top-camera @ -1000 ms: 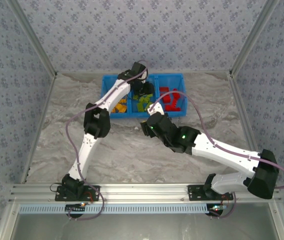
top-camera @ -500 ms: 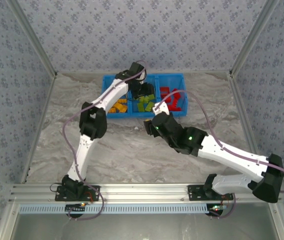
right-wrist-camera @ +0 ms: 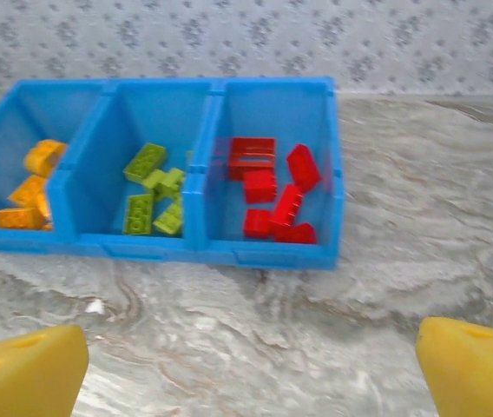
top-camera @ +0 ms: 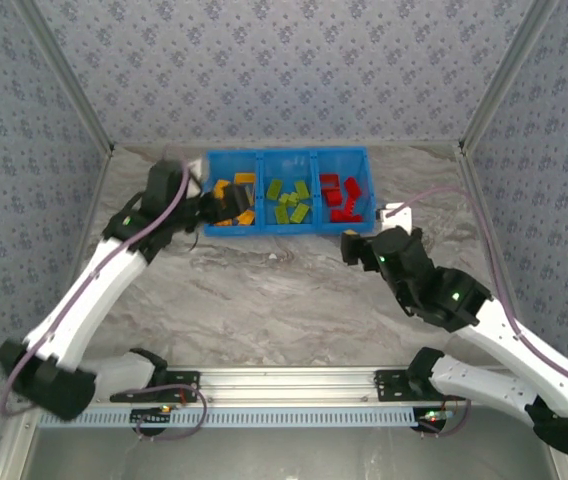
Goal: Sort the legos into containers by color
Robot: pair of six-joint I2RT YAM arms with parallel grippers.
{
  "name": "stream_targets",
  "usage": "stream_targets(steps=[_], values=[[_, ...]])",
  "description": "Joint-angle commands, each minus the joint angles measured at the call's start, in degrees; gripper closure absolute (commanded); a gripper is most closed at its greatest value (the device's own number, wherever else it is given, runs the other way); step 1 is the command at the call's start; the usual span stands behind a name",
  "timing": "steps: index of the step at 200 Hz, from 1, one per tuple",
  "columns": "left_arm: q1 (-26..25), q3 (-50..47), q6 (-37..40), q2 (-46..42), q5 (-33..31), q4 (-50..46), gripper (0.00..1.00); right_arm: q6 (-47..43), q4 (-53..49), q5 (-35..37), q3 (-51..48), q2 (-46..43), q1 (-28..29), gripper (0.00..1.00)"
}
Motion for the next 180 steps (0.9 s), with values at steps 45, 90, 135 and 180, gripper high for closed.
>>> stream_targets(steps=[45,90,135,180], values=[[3.8,-11.2,-5.4,-18.0,-37.0,-22.0,0.01,9.9,-7.9,16.6,-6.2,-2.6,-6.1,0.00],[4.4,-38.2,14.9,-26.3,-53.4,14.7,0.01,-12.4,28.5,2.4,-26.9,-3.4,-26.2,0.00],[15.1,-50.6,29.7,-17.0,-43.8,41.3,0.01,-16.2,48.4,-14.5,-32.6,9.6,-41.8,0.00],[21.1,-49.5,26.6,-1.6,-39.4,55.2,0.01,-20.8,67.1,-21.3,-33.0,27.9,-46.9,0.00]])
